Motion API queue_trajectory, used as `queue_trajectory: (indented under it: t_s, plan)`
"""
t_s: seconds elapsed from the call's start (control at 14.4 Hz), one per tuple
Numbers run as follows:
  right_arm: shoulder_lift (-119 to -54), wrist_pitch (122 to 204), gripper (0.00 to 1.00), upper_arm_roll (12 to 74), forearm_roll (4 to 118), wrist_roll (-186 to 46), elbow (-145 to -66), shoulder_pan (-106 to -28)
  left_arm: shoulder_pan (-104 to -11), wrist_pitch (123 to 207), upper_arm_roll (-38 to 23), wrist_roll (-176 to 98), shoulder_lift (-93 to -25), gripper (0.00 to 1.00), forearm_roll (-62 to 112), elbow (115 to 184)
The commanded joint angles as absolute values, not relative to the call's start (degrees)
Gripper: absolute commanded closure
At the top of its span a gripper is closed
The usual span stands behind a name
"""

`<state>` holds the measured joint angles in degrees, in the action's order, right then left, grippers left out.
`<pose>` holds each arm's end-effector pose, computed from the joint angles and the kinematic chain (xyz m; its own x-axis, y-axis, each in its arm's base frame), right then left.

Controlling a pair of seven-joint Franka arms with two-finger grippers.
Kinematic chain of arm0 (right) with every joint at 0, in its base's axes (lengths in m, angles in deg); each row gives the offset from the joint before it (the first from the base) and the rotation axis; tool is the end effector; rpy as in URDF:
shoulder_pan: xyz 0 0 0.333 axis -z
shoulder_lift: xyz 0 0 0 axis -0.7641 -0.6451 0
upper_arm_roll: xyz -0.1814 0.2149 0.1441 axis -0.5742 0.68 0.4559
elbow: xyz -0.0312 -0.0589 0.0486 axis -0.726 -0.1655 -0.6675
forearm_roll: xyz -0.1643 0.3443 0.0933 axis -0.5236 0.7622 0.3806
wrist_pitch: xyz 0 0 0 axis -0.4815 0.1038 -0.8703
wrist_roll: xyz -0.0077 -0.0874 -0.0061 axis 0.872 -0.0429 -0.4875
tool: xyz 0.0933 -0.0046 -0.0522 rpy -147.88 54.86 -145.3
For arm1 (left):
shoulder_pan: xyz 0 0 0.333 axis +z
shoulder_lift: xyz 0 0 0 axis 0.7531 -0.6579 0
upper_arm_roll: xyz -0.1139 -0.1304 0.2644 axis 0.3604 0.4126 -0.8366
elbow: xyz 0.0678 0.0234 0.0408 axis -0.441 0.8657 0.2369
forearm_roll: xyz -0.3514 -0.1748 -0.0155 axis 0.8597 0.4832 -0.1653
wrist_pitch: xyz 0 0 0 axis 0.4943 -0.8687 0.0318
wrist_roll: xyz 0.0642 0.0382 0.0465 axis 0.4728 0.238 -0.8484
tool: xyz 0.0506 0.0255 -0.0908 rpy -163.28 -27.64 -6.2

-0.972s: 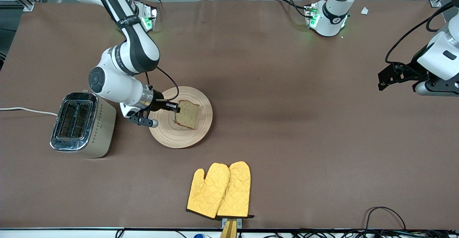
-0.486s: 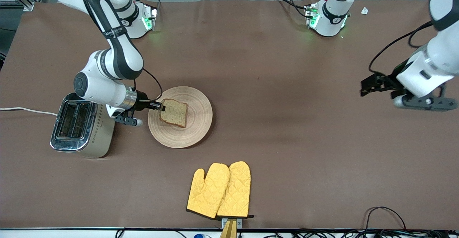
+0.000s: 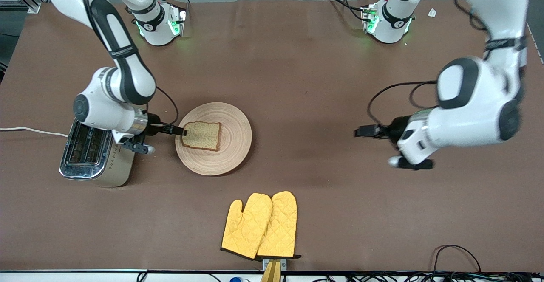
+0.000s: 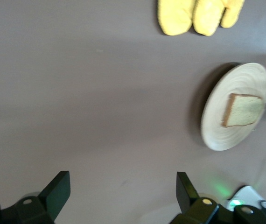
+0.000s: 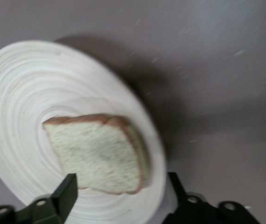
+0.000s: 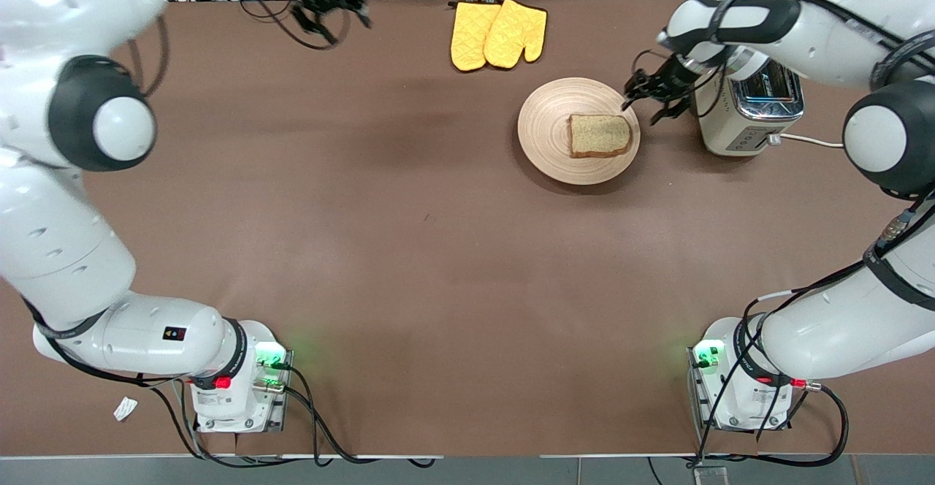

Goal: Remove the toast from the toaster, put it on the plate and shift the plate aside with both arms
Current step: 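Release the toast with the right gripper while the left gripper reaches the plate, then grasp the wooden plate rim with the left gripper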

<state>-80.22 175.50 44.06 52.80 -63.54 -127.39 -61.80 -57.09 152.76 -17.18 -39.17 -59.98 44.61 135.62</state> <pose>0.5570 0.0880 0.2638 0.9555 -0.1962 -0.2201 -0.2574 -0.9191 -0.2984 0.6418 -0.2180 0.4017 0.9692 -0.0577 -0.2394 0.0658 -0.8762 0.4775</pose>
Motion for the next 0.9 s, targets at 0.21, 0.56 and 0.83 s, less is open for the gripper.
queue_trajectory:
  t_s: [0.21, 0.56, 0.83]
  plan:
    - [-72.48, 156.63, 0.0, 43.4, 29.15, -62.52, -113.02, -57.13, -67.82, 167.81, -16.31, -35.49, -75.04, 0.0, 63.7, 133.67]
    - [-68.32, 142.69, 0.0, 42.52, 19.5, -62.35, -96.54, -54.13, -78.37, 182.41, -16.13, -26.78, -84.35, 0.0, 78.66, 130.25]
    - [-68.06, 133.63, 0.0, 42.34, 19.38, -62.26, -88.77, -52.29, -83.83, 189.27, -16.13, -21.51, -89.63, 0.01, 86.3, 126.56]
